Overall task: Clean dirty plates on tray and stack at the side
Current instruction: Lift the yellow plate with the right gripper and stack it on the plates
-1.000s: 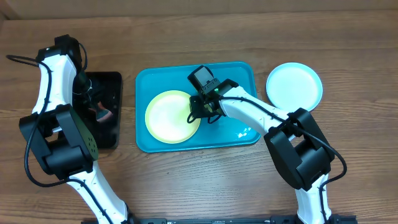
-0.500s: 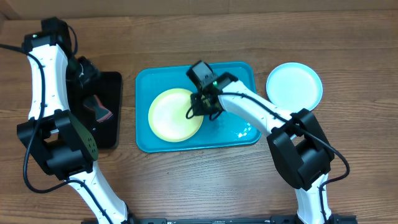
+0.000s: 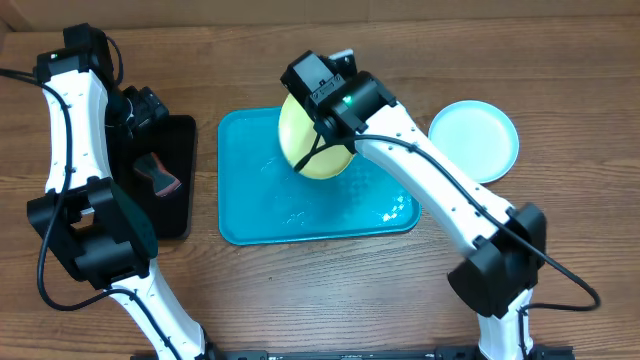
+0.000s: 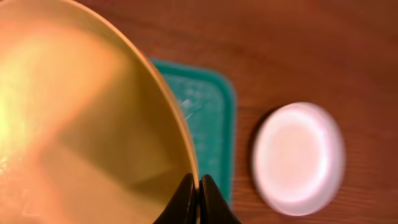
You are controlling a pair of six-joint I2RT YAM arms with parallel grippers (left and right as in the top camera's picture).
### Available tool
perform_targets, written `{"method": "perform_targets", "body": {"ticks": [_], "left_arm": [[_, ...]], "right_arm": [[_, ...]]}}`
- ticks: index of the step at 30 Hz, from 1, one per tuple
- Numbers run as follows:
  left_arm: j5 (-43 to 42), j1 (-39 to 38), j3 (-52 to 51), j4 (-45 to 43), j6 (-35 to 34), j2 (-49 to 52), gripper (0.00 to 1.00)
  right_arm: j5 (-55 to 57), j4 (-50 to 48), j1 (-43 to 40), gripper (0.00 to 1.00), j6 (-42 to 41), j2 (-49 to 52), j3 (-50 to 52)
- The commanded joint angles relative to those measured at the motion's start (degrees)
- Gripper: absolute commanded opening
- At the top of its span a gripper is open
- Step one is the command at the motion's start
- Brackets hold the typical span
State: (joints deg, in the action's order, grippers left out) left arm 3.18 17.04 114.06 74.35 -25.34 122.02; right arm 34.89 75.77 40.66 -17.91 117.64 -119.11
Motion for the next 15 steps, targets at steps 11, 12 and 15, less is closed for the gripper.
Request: {"method": "perform_targets", "body": {"ticks": [11,12,15], "left_arm": [[-0.42,0.52,0.81,-0.04,-0.17,-1.29,1.00],[-0.42,0.52,0.81,-0.04,-0.17,-1.29,1.00],[-0.42,0.52,0.81,-0.04,-0.17,-1.29,1.00]], "right_arm": [[41.29,3.19,5.16,0.04,13.75,-2.40,-3.06],[42.73,3.10,5.66,0.04,13.75,-2.40,-3.06],[43.74,3.02,6.95,0.04,13.97,-2.40,-3.06]]}}
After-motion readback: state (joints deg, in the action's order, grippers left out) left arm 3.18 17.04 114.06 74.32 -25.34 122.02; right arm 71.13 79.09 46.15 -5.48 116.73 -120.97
